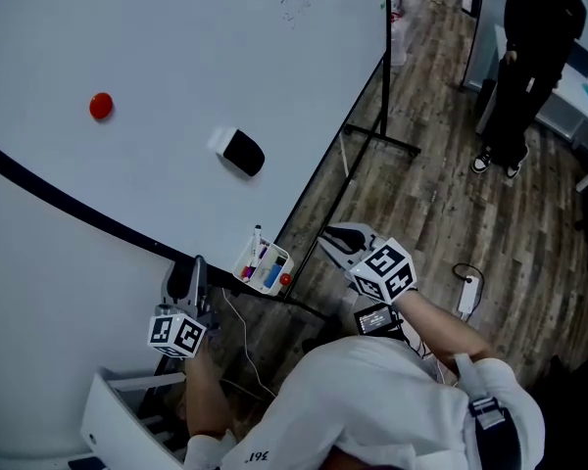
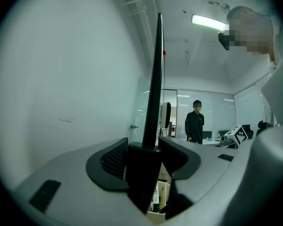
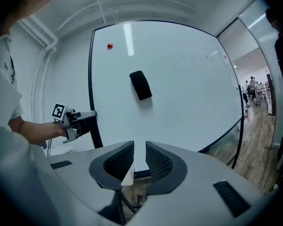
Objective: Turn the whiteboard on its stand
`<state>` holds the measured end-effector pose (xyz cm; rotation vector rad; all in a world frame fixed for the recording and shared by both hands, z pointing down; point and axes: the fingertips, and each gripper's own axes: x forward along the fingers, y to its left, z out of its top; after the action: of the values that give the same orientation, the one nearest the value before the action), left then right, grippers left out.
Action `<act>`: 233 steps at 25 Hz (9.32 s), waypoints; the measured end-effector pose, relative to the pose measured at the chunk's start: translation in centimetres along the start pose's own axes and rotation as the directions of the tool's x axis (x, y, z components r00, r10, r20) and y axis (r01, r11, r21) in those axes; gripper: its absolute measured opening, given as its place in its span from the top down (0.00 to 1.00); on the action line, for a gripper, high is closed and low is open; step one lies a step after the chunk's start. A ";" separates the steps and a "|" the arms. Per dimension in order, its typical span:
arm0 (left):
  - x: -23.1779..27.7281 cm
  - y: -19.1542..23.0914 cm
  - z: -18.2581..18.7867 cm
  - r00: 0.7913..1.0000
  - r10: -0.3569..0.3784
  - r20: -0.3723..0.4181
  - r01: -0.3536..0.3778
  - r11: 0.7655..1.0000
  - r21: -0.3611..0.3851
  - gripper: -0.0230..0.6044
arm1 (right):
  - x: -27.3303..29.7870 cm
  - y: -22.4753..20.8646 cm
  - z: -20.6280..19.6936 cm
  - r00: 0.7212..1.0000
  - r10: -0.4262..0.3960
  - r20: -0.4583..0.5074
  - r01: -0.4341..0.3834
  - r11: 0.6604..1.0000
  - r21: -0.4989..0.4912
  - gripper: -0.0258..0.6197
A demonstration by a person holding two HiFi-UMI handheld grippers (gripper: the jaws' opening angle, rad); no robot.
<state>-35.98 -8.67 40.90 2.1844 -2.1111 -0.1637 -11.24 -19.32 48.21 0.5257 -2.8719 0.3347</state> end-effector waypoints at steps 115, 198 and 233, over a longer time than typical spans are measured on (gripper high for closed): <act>-2.2 -4.1 2.1 0.963 -0.267 -0.023 0.267 0.964 -0.024 0.66 | 14.1 11.2 3.9 0.988 0.152 0.009 -0.152 0.988 0.020 0.84; 2.0 -0.3 0.3 0.977 -0.211 0.043 0.213 0.975 -0.069 0.66 | 18.0 7.5 2.6 0.993 0.100 -0.057 -0.105 0.990 -0.094 0.84; -2.4 -0.4 1.4 0.987 0.071 0.145 -0.050 0.988 -0.147 0.66 | 4.1 0.2 1.2 0.999 0.018 -0.031 -0.020 0.997 -0.080 0.84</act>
<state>-35.92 -6.27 39.49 2.0837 -2.1636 -0.4725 -15.22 -20.74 47.98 0.4750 -2.8489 0.2264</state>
